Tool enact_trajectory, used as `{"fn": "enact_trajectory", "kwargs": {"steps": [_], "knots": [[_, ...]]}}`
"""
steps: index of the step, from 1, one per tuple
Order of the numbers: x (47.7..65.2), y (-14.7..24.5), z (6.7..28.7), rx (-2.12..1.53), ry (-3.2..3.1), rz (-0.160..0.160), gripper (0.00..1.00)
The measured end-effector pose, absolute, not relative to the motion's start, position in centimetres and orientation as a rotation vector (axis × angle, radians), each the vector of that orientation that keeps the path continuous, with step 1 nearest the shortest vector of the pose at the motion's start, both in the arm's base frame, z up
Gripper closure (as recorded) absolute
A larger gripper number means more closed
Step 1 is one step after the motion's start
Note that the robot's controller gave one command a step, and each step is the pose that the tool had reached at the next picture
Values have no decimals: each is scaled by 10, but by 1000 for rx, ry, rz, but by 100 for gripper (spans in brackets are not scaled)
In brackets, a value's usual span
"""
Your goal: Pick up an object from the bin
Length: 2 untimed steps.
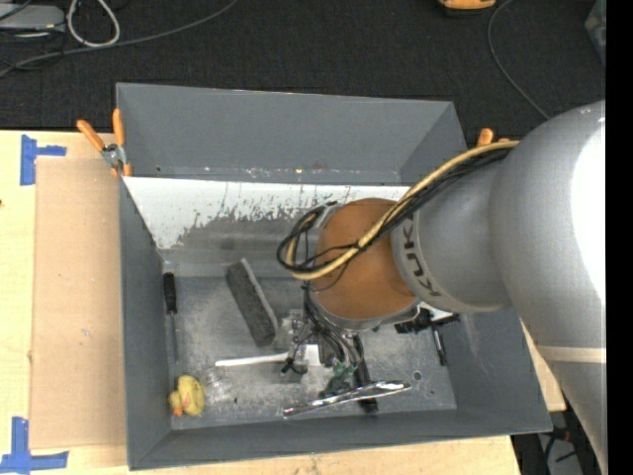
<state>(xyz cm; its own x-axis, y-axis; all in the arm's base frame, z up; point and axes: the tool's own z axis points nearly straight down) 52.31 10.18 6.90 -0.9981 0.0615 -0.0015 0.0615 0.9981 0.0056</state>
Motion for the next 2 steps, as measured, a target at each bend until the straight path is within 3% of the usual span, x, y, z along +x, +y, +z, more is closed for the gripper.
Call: {"fn": "enact_trajectory", "kwargs": {"steps": [1, 2], "knots": [[523, 102, 69, 97, 3138, 9, 100], [521, 101, 104, 101, 3145, 7, 100]]}}
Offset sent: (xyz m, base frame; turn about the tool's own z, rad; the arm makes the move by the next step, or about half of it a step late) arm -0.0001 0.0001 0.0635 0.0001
